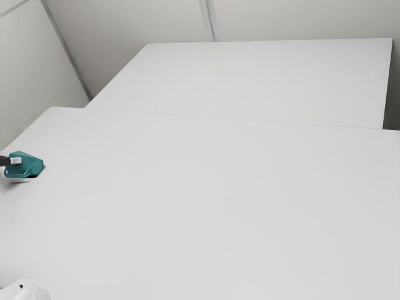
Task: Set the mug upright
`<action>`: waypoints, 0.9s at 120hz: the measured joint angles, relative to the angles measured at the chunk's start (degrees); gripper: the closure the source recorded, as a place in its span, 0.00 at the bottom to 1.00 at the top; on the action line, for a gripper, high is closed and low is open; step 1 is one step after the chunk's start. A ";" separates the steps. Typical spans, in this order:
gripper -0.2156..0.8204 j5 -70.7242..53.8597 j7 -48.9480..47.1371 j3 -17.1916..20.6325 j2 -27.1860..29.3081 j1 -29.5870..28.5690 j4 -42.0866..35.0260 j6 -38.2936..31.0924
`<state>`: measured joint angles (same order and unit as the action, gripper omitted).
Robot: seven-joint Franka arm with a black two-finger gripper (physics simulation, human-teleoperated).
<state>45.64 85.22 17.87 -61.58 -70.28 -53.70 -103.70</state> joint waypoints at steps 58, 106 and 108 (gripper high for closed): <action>0.50 0.36 -0.61 -0.18 2.42 2.31 -4.42 -1.21; 0.89 0.01 -2.44 -2.99 7.54 5.77 -3.72 -2.00; 0.89 -0.02 -2.58 -3.16 7.78 5.94 -3.75 -2.00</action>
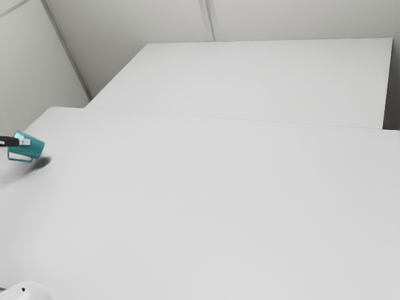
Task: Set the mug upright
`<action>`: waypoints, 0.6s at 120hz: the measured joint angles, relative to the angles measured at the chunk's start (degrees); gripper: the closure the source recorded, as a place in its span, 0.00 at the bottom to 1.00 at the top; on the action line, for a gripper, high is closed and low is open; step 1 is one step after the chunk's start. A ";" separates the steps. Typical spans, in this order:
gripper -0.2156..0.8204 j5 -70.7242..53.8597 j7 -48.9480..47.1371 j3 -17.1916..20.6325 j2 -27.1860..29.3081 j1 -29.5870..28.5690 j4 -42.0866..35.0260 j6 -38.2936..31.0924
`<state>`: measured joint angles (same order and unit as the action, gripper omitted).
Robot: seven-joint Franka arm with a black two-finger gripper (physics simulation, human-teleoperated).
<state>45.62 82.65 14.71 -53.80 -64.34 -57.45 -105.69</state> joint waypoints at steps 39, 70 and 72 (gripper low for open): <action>0.95 0.21 -3.61 -6.59 11.69 6.11 -14.76 -1.46; 0.96 -14.54 -11.32 -7.13 33.68 19.69 -34.76 -6.67; 0.96 -15.96 -12.05 -7.10 34.71 20.59 -35.83 -6.81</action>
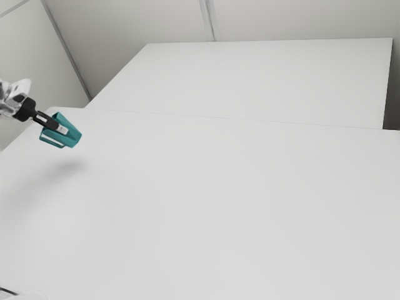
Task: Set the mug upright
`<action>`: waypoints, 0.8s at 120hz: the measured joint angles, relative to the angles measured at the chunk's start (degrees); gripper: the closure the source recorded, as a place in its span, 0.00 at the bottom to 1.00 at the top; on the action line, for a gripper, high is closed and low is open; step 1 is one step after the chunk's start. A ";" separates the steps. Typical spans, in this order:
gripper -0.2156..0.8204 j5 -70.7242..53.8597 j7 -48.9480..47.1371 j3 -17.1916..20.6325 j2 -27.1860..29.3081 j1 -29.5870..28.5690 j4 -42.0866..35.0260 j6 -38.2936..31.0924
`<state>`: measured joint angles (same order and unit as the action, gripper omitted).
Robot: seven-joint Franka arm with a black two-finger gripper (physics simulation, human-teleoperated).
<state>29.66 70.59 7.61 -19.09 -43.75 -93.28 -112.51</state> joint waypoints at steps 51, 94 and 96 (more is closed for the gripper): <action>0.97 -18.94 -20.34 10.12 15.48 8.12 -19.96 -1.85; 0.97 -27.96 -34.71 10.37 11.55 17.54 -20.28 -6.29; 0.97 -28.15 -35.28 10.37 11.29 17.94 -20.28 -6.68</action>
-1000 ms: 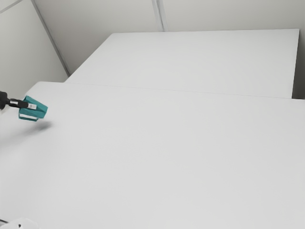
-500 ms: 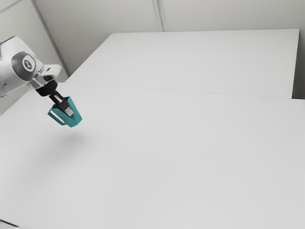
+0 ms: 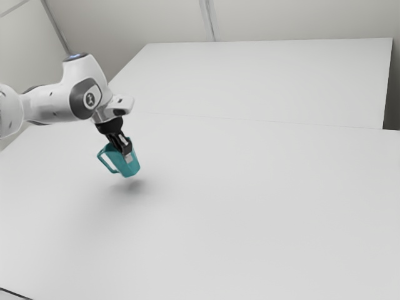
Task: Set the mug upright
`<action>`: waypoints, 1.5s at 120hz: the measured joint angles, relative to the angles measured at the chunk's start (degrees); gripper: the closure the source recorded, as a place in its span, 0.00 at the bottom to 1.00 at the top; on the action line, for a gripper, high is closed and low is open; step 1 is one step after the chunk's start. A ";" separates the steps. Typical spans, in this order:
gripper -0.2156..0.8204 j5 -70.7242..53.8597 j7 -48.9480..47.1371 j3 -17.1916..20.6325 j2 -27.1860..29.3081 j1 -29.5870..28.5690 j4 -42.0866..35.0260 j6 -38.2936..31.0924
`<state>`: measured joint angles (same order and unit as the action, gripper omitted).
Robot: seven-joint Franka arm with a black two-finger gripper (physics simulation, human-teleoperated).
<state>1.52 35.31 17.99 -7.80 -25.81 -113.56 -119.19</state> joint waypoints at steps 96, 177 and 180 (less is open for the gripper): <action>0.96 -0.49 -20.32 1.78 -4.29 4.44 -1.07 -1.83; 0.38 0.80 -26.22 2.01 -1.98 4.52 0.56 -1.15; 0.38 0.89 -26.33 2.02 -1.63 4.52 0.67 -1.16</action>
<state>2.41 8.98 20.01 -9.43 -21.29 -112.90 -120.35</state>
